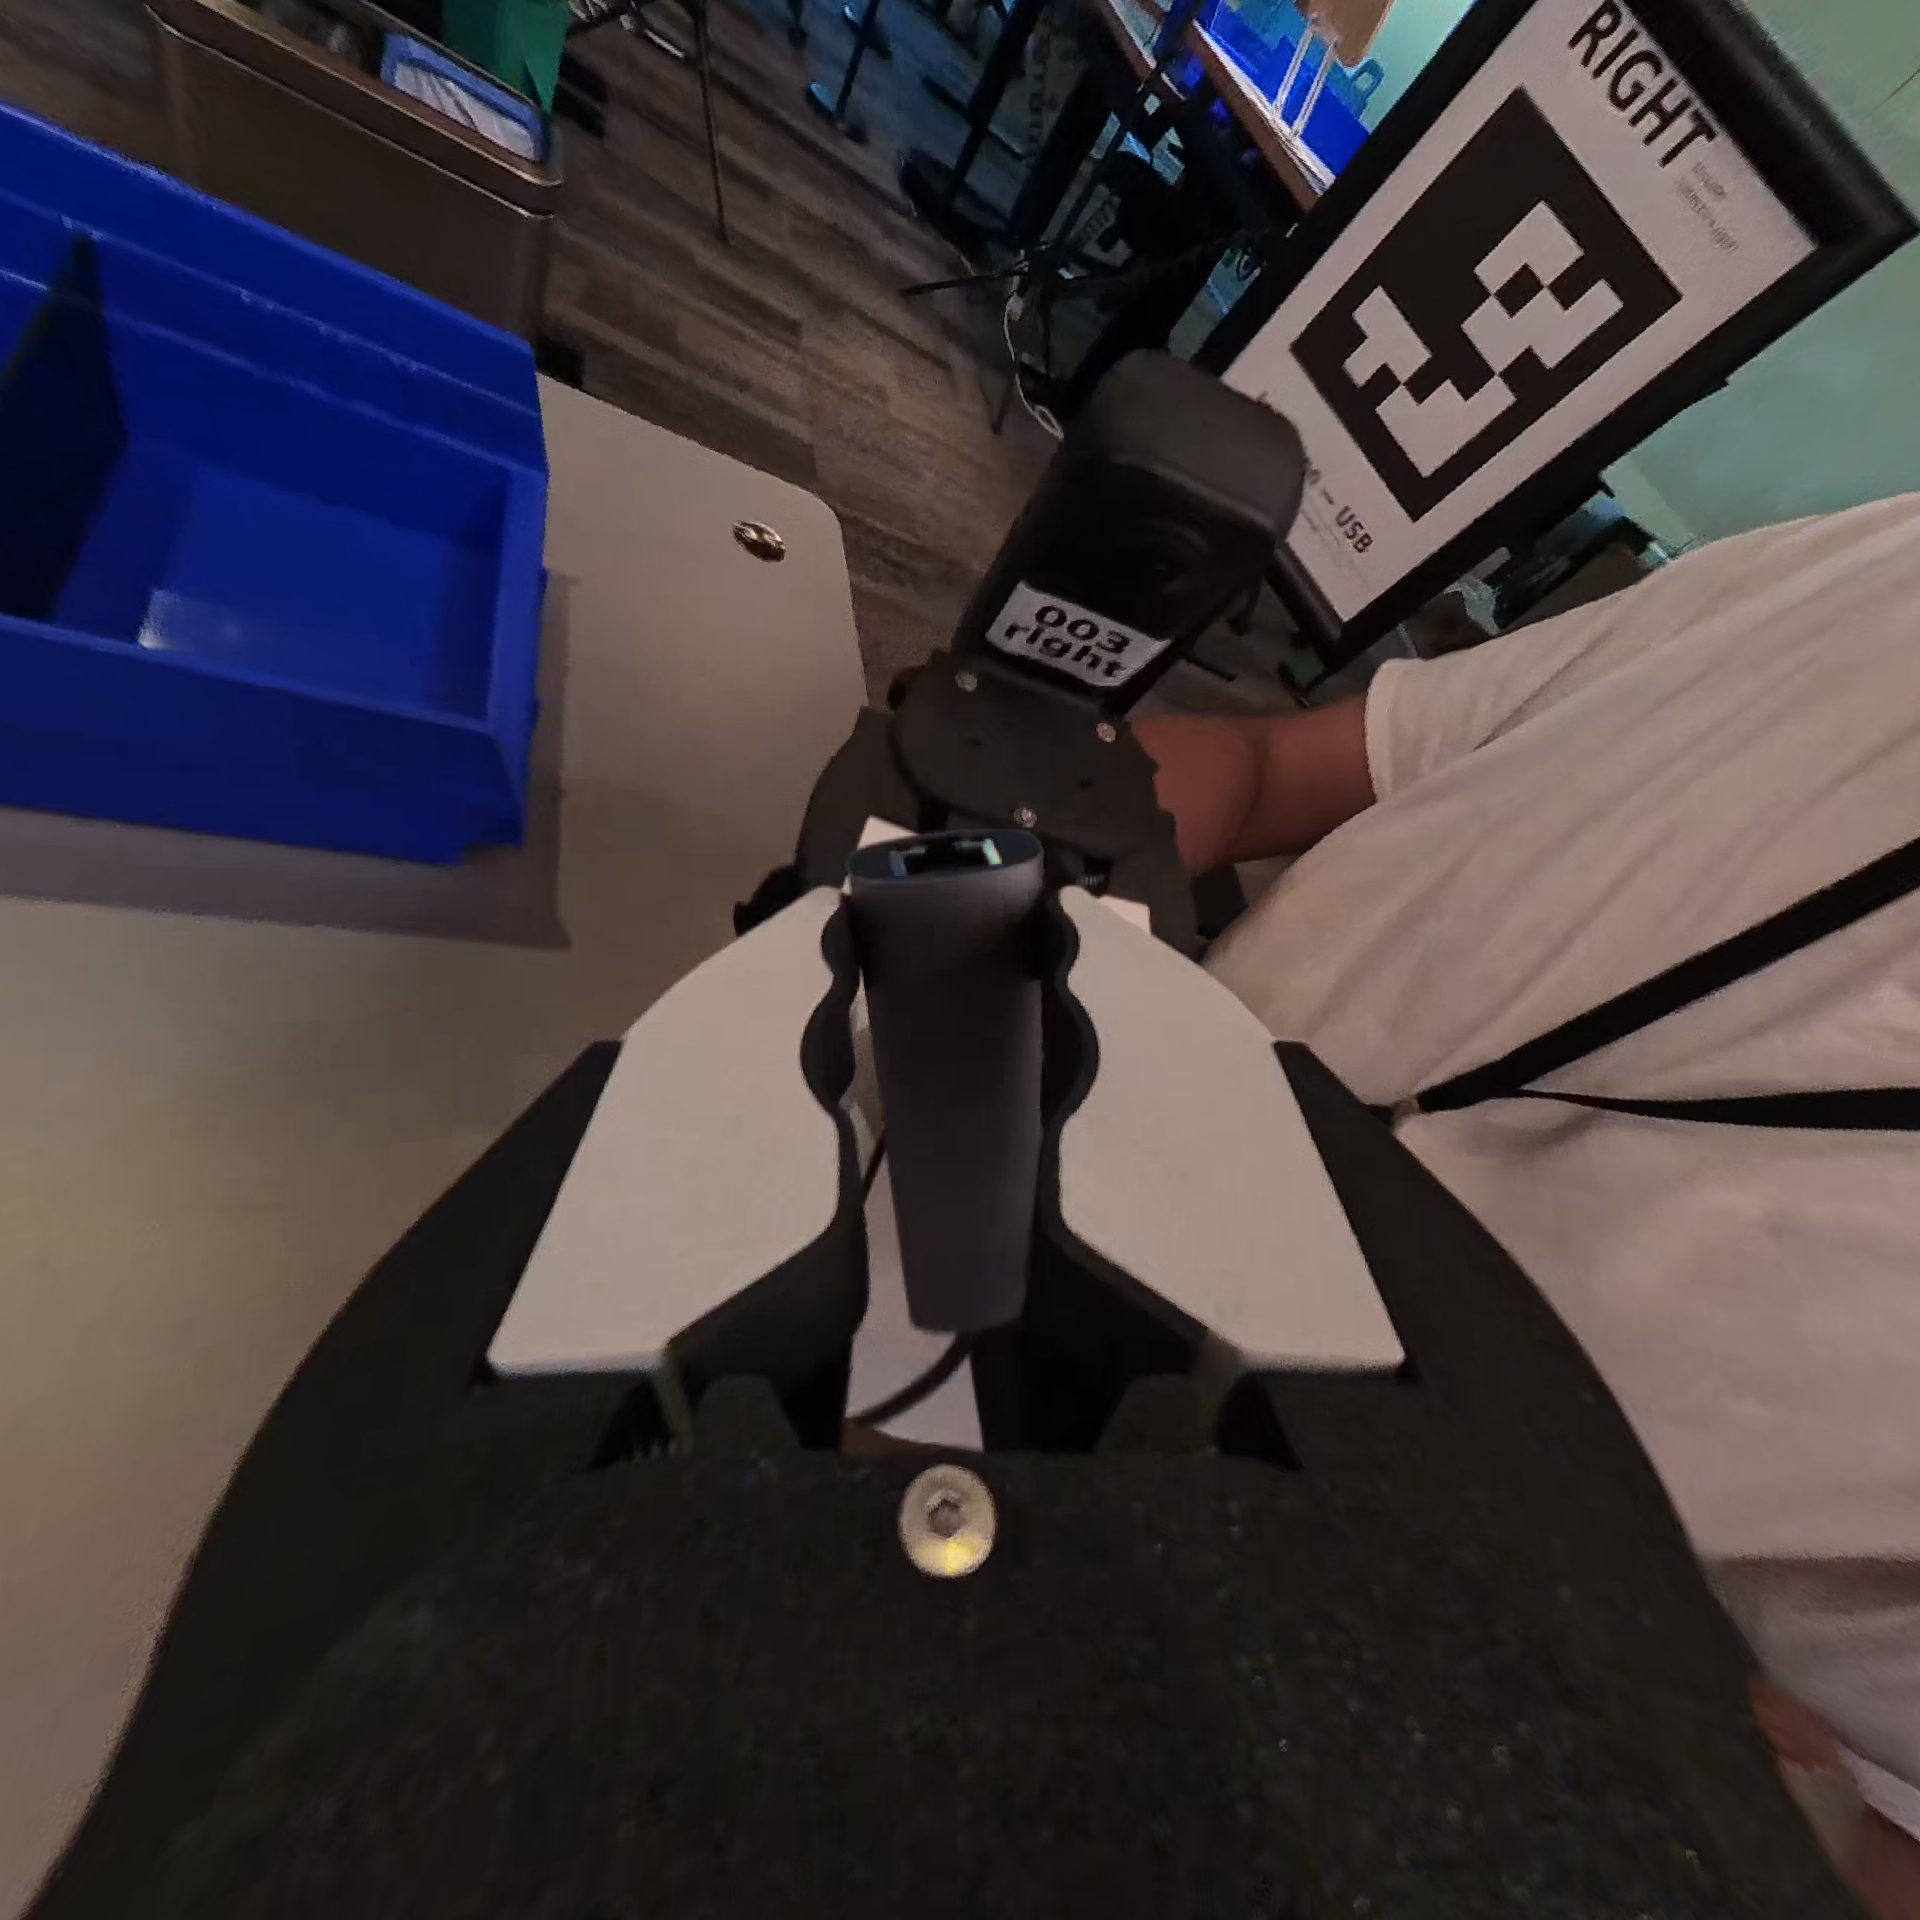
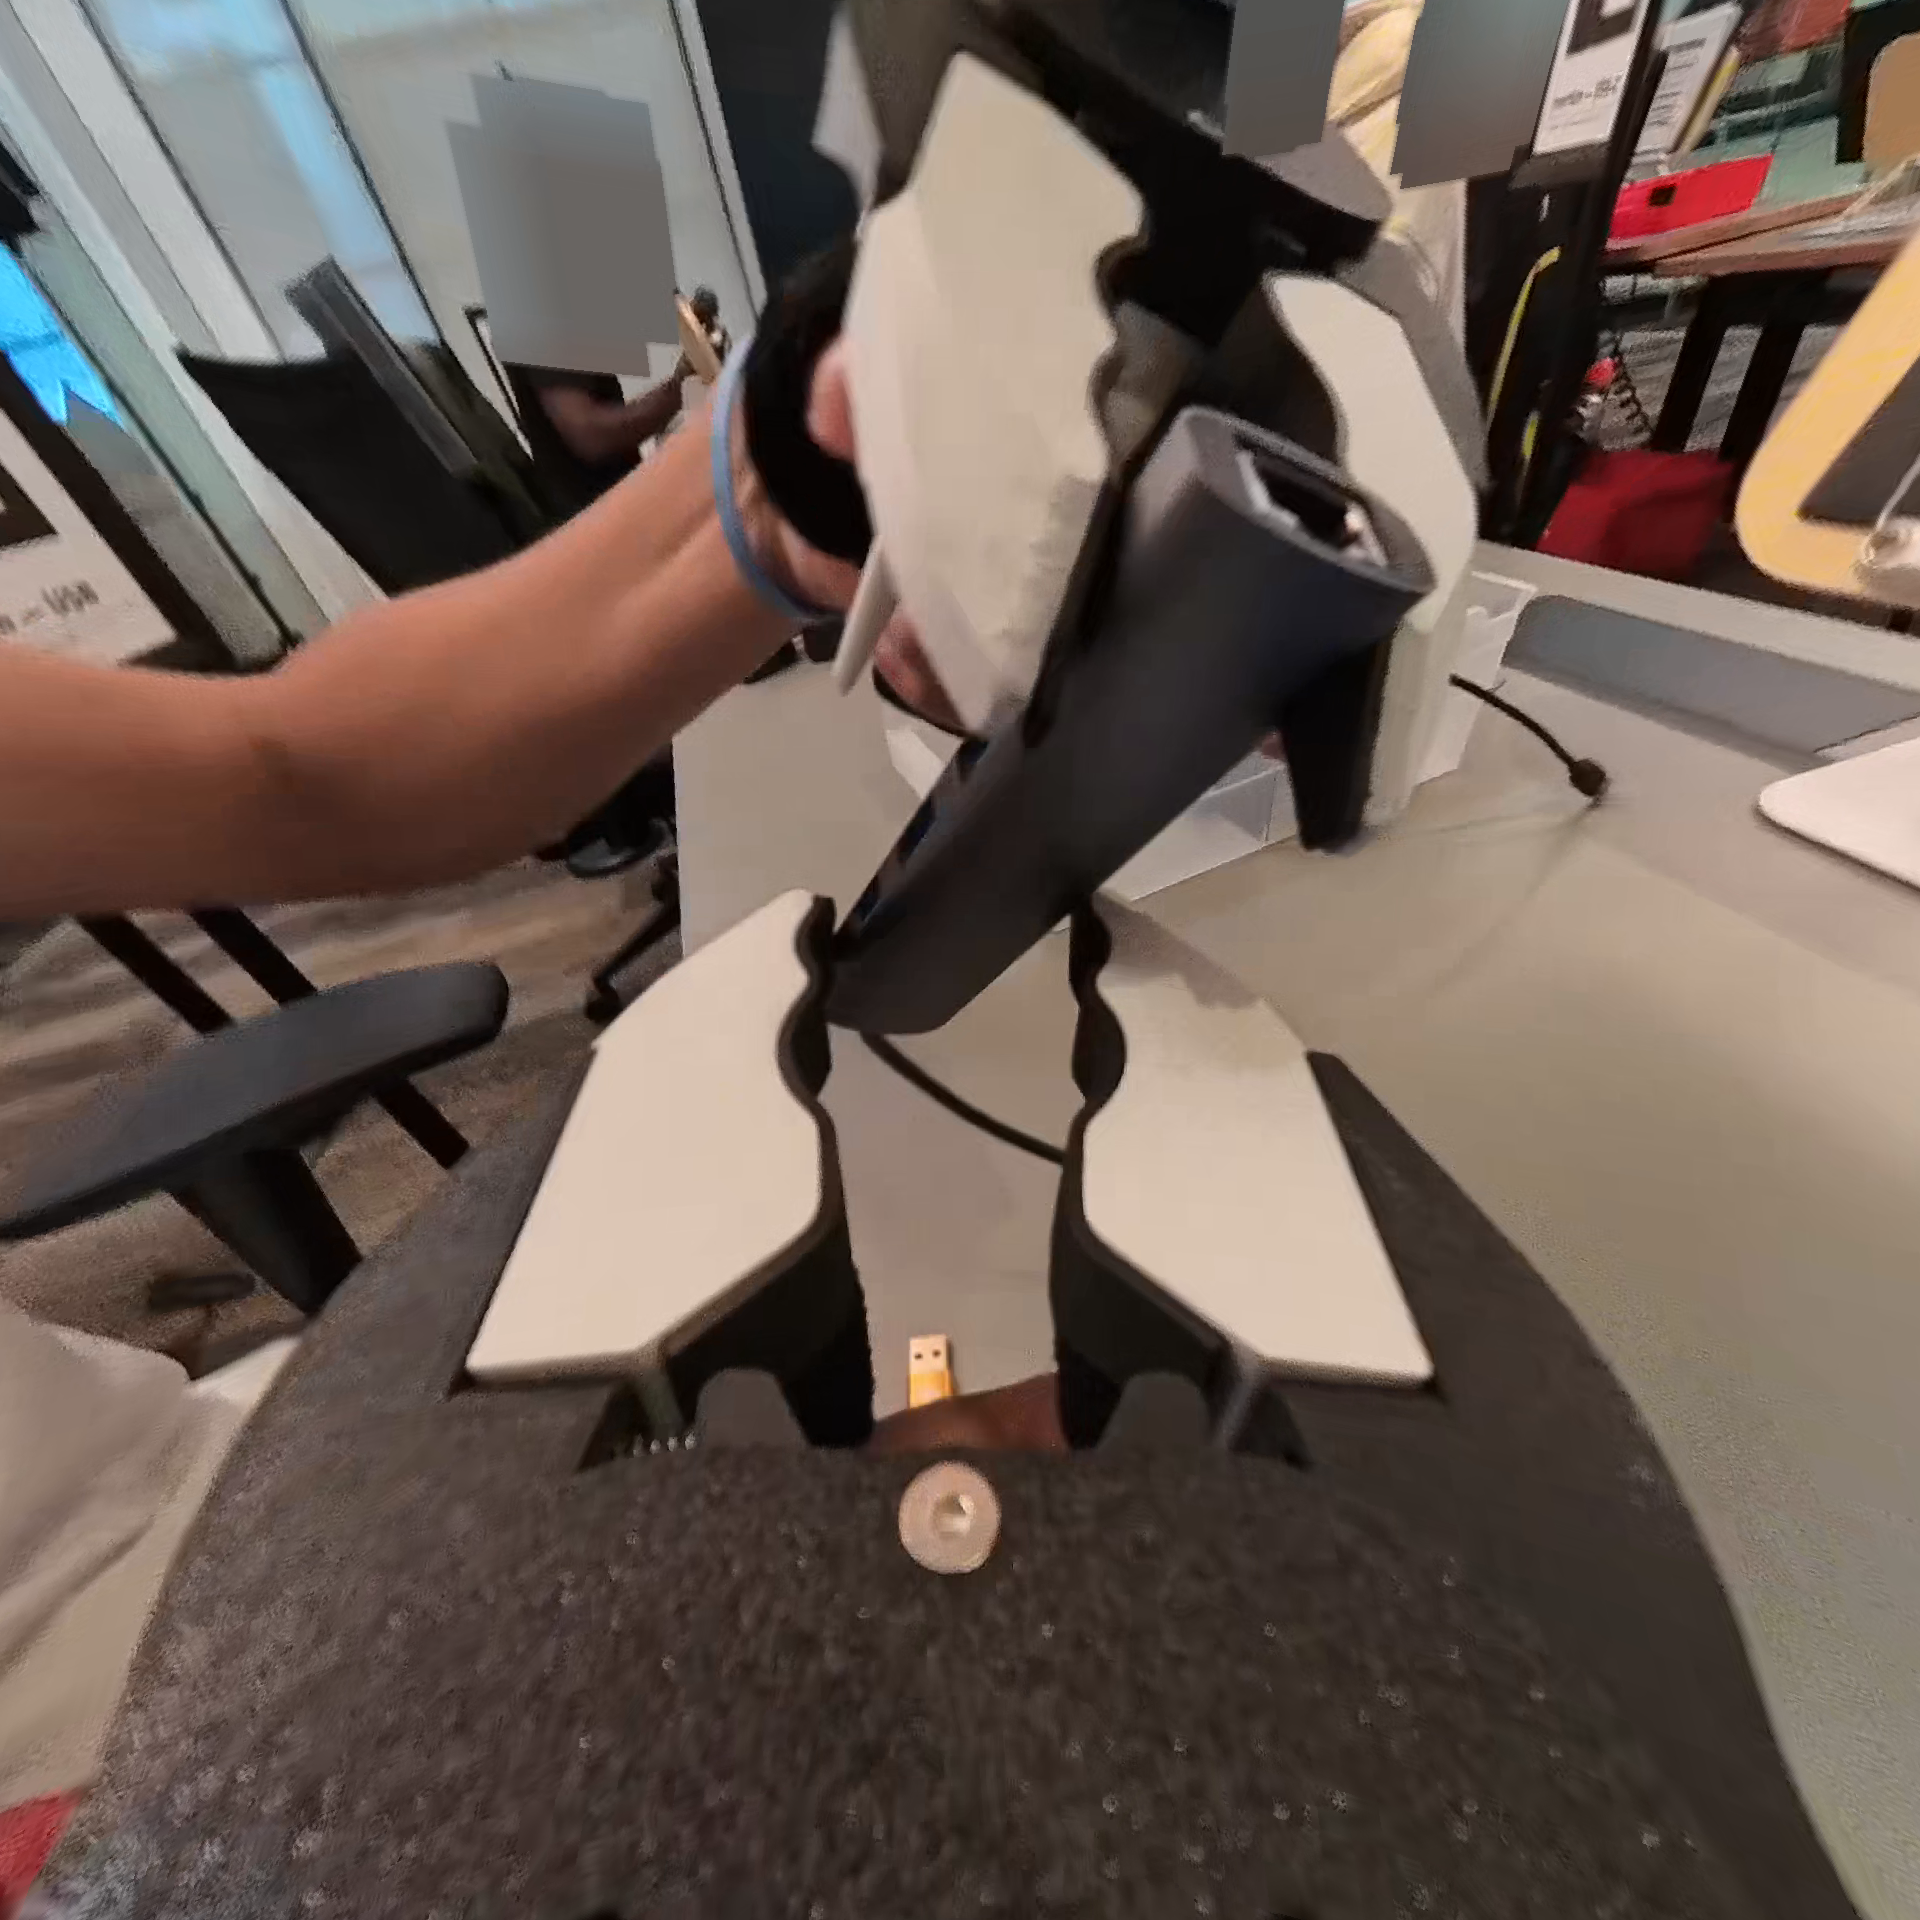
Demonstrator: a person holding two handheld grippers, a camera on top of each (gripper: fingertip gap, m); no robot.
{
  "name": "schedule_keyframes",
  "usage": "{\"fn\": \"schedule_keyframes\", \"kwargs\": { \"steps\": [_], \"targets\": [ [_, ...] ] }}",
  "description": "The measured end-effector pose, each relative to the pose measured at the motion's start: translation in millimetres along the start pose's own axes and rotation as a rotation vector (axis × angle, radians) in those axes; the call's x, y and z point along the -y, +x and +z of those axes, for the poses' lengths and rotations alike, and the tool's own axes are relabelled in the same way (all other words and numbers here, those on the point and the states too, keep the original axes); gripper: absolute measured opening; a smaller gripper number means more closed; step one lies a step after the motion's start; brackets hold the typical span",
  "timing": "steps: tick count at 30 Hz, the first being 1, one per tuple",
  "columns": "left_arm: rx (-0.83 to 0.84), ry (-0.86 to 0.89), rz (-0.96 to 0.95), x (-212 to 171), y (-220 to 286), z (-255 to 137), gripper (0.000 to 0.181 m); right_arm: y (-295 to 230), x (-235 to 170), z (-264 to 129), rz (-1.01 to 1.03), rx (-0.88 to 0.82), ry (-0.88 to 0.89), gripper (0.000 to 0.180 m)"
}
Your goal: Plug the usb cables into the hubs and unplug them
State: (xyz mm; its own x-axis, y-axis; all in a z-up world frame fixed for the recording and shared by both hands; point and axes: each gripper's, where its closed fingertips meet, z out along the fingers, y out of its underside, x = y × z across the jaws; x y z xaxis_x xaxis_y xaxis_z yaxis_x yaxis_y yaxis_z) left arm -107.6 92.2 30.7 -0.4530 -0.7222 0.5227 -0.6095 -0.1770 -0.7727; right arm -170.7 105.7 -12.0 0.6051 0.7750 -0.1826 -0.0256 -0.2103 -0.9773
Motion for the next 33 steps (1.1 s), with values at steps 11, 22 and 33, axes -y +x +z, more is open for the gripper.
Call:
{"fn": "schedule_keyframes", "kwargs": {
  "steps": [11,22,33],
  "targets": [
    [0.069,0.131,-0.014,-7,-13,4,0.055,2,-13,1,0.444,0.183,0.218,0.032],
    [0.818,0.118,0.513,-85,-26,-19,0.042,26,-12,2,0.853,0.185,0.326,0.032],
    [1.151,0.105,0.819,-89,-26,-25,0.017,12,-16,9,0.729,0.187,0.272,0.042]
  ]
}}
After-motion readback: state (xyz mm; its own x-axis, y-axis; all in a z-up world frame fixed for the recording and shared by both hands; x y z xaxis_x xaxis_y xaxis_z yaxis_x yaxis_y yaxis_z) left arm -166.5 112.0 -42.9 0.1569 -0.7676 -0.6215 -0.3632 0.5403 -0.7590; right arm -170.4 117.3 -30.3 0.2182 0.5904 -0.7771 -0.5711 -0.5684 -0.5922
